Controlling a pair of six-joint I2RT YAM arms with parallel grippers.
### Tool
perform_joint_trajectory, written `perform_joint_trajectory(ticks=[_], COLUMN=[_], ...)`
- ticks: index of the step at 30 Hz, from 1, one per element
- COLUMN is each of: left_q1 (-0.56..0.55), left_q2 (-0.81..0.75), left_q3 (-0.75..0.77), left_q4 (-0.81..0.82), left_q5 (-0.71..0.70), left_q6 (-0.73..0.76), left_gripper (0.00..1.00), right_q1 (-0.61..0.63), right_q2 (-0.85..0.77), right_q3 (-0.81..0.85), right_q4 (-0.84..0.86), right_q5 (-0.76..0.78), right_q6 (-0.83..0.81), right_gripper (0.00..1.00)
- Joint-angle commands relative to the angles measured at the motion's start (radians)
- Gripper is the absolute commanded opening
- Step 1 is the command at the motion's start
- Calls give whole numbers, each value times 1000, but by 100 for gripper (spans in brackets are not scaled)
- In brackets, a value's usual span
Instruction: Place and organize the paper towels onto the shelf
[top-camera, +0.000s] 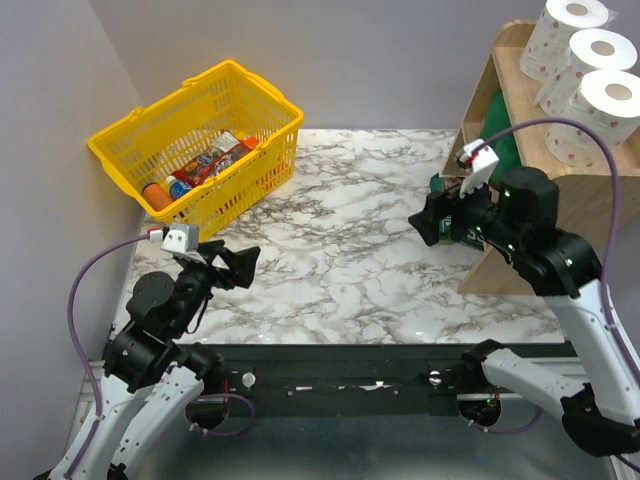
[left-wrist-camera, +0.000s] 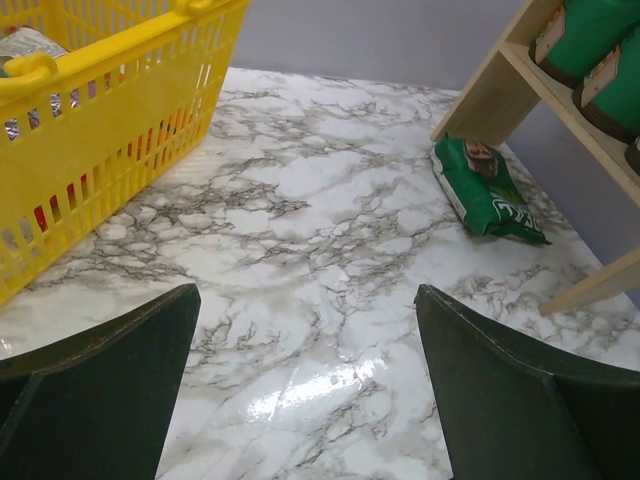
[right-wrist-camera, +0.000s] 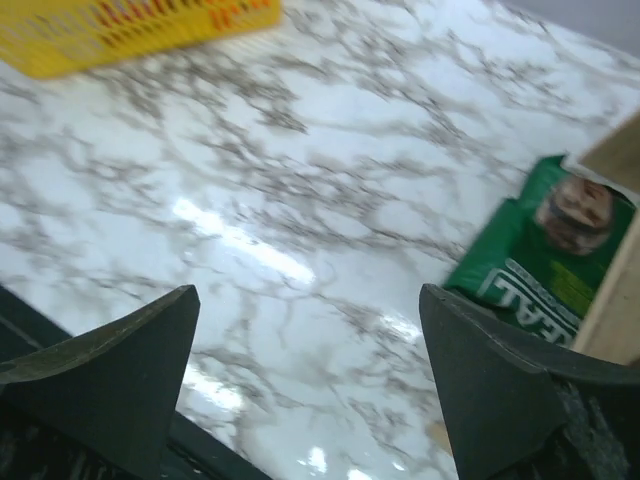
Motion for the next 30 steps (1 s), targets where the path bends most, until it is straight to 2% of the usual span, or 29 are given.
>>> perform_joint_trajectory(ticks=[1, 5, 10, 20, 30], left_q1=[-1, -1, -1, -1, -1], left_q2=[67, 114, 125, 72, 71], left_q3=[126, 256, 352, 315, 310], left_q4=[-28, -73, -96, -74, -76], left_q5=[35, 71, 133, 155, 164], left_q6=[34, 46, 27, -36, -41], left_gripper=[99, 99, 99, 99, 99], right_q1=[3, 3, 3, 2, 2], right_q2=[-121, -291, -419, -551, -549], right_q3=[-51, -140, -240, -340, -330], right_q4=[133, 210, 262, 227, 219], right_q5=[-295, -280, -206, -146, -142], right_q6=[146, 271, 433, 515, 502], right_gripper=[100, 100, 100, 100, 100])
